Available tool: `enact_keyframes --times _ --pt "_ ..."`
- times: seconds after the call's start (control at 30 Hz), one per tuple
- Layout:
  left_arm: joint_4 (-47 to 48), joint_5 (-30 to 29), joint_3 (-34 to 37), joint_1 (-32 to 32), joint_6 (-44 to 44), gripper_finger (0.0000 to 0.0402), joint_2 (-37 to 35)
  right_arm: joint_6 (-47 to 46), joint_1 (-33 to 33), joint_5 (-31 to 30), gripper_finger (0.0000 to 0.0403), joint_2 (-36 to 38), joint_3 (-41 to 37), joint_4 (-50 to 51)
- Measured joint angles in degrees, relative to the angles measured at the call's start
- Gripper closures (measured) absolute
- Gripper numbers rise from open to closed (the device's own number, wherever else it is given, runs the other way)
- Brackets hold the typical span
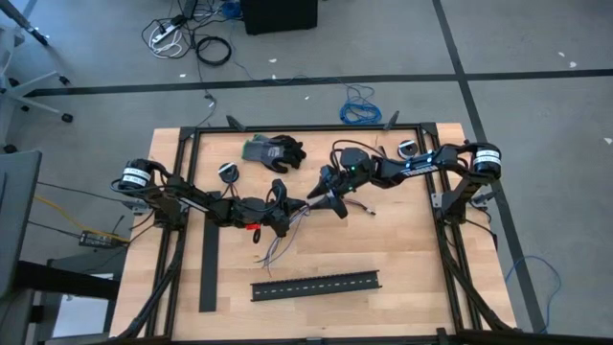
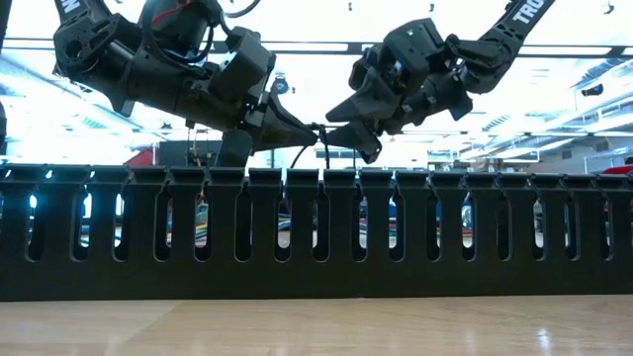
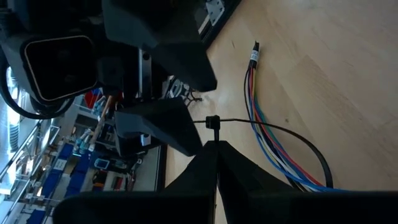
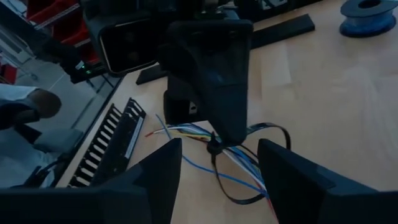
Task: Ziptie cables
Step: Wrap the cables together using the black zip tie
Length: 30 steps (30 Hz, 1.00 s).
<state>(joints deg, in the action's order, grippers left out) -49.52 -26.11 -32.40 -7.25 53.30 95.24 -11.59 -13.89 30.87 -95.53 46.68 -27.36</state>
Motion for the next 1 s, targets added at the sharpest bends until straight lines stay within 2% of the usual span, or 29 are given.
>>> enact_keyframes --times 0.6,1.0 --pt "0.2 0.0 0.0 0.0 0.0 0.0401 0.0 1.4 1.5 0.8 0.0212 0.0 0.0 -3.3" --pt "0.2 0.0 0.0 0.0 -0.1 0.0401 0.0 1.3 2.3 -1.8 0.0241 0.0 0.0 -3.3"
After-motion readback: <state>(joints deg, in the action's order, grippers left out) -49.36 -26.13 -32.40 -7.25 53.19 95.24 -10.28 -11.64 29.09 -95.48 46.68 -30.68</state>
